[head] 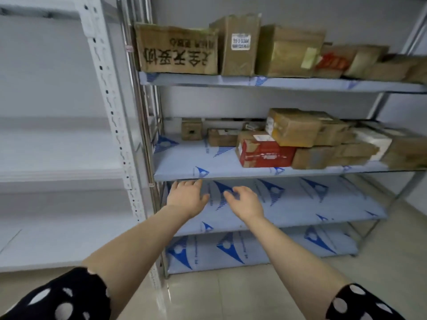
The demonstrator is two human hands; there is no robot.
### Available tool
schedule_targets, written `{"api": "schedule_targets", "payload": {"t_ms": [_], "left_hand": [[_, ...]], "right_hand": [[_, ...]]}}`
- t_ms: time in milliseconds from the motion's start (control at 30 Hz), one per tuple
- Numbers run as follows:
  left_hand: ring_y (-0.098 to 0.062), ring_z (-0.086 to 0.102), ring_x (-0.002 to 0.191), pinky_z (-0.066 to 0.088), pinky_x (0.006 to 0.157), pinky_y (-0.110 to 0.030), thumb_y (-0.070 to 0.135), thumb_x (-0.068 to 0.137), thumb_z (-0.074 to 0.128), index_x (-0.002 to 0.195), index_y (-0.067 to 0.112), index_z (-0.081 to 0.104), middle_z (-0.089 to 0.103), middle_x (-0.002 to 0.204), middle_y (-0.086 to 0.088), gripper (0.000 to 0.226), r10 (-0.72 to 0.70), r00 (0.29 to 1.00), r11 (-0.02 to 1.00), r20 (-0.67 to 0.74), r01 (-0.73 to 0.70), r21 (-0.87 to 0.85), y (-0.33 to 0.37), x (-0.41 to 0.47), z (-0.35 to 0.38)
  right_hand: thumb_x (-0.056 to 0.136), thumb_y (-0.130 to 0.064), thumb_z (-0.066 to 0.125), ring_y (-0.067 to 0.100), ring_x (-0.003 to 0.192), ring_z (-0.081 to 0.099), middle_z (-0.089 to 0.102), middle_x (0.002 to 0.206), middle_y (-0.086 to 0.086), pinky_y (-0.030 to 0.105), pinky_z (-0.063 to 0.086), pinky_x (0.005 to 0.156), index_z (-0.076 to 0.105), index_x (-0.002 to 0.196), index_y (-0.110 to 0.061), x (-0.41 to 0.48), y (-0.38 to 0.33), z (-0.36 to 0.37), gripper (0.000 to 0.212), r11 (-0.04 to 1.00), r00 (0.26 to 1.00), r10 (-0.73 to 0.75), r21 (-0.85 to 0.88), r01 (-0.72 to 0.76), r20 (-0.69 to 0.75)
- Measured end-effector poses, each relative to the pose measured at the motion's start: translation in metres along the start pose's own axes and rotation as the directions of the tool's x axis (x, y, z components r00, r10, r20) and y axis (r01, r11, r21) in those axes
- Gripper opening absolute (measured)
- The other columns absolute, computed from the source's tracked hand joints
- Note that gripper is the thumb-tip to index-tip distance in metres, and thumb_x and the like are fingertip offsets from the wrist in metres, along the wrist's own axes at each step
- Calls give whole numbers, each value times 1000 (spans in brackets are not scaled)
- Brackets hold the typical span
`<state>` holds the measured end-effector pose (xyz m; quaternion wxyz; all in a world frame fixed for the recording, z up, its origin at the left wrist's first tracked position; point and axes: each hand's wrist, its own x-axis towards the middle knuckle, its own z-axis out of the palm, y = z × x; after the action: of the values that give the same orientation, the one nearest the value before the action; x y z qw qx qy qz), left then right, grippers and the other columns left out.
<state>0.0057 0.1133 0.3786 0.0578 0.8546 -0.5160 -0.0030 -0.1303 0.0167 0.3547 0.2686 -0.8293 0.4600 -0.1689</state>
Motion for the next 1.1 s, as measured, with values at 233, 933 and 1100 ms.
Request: {"api": "schedule_targets", "payload": {"t_ms": [233,933,1100], "left_hand": [[-31,44,127,29,109,-40,46,99,36,142,14,35,49,139,-11,54,140,990,989,7,-139,-52,57,110,-3],[-30,52,120,46,95,-38,41,100,38,135,10,48,56,132,-13,47,264,958,843,-114,-287,-455,204,332,-27],[-29,56,113,45,91,-36,40,100,38,125,8,57,61,124,-13,44,171,981,816,-97,-196,-545,235,360,-24]], "right_hand": [[97,-39,48,24,128,45,50,139,9,34,37,105,51,134,-8,72,37,-45,48,995,991,98,25,-96,-92],[100,-36,42,30,132,39,40,145,13,42,37,106,40,141,-9,262,124,-181,49,962,862,268,82,-259,-430],[101,-31,42,31,137,32,32,150,15,42,31,110,29,146,-6,293,150,-215,54,964,848,261,78,-255,-461]]}}
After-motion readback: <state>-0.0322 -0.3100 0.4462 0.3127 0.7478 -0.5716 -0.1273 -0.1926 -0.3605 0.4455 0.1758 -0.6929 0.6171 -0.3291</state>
